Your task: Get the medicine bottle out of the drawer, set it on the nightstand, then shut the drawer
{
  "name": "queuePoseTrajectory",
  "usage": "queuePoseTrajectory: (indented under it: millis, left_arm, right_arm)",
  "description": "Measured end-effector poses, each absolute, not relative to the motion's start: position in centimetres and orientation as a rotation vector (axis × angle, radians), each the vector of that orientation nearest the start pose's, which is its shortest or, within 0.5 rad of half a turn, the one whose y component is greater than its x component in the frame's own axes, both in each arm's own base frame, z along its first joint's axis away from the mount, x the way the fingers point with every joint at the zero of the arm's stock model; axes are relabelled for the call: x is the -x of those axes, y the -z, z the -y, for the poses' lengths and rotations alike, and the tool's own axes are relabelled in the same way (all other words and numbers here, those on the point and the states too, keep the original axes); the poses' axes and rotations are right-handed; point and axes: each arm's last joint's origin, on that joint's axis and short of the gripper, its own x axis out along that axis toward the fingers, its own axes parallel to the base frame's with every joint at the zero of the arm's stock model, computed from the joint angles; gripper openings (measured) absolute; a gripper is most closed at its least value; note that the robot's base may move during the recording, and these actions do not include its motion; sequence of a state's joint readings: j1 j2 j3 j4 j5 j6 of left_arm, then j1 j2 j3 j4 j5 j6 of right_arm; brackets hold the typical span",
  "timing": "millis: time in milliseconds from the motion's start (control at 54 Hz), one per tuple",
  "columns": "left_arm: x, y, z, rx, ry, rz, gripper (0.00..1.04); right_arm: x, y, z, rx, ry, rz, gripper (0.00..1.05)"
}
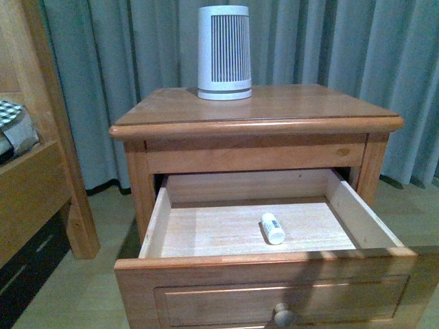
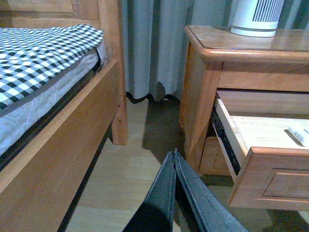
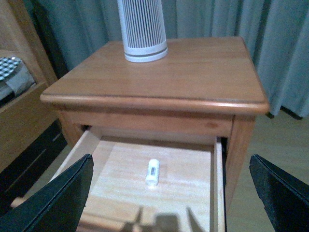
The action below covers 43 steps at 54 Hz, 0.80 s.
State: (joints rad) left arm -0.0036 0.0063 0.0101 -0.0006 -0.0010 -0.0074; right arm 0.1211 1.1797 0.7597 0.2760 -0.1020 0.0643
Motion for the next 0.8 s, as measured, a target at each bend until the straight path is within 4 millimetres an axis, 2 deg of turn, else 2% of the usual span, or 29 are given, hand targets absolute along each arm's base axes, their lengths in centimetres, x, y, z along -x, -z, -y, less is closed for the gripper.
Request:
queuePoseTrajectory:
  millis: [56, 74, 148, 241, 333, 519, 667, 796]
  left_arm:
    - [-9.7, -16.6, 0.0, 0.009, 0.003, 0.003, 0.04]
    - [-9.7, -16.6, 0.0, 0.008, 0.003, 0.003, 0.05]
    - [-9.7, -16.6, 0.0, 0.008, 0.003, 0.003, 0.19]
    - [-9.7, -16.6, 0.0, 0.008, 0.003, 0.003, 0.34]
    - [-9.7, -16.6, 0.0, 0.008, 0.003, 0.003, 0.50]
    - [-9.7, -16.6, 0.0, 0.008, 0.003, 0.003, 0.78]
    - [-9.7, -16.6, 0.0, 0.007, 0.003, 0.003, 1.00]
    - [-9.7, -16.6, 0.0, 0.006, 0.003, 0.003, 0.98]
  right_arm:
    - [-29.6, -28.3, -4.9, -0.035, -0.213, -0.202, 0.98]
    - [-30.2, -28.1, -5.1, -0.031, -0.211, -0.212, 0.98]
    - [-34.4, -26.2, -7.1, -0.005, -0.206, -0.300, 0.98]
    - [-38.0, -23.5, -8.8, 0.023, -0.185, -0.377, 0.98]
    - [-41.2, -19.9, -10.5, 0.052, -0.159, -0.463, 0.98]
    - [-44.6, -13.6, -12.5, 0.097, -0.126, -0.584, 0.98]
    - [-46.1, -10.5, -13.3, 0.115, -0.110, -0.633, 0.98]
    - [-47.1, -9.1, -13.6, 0.119, -0.097, -0.649, 0.98]
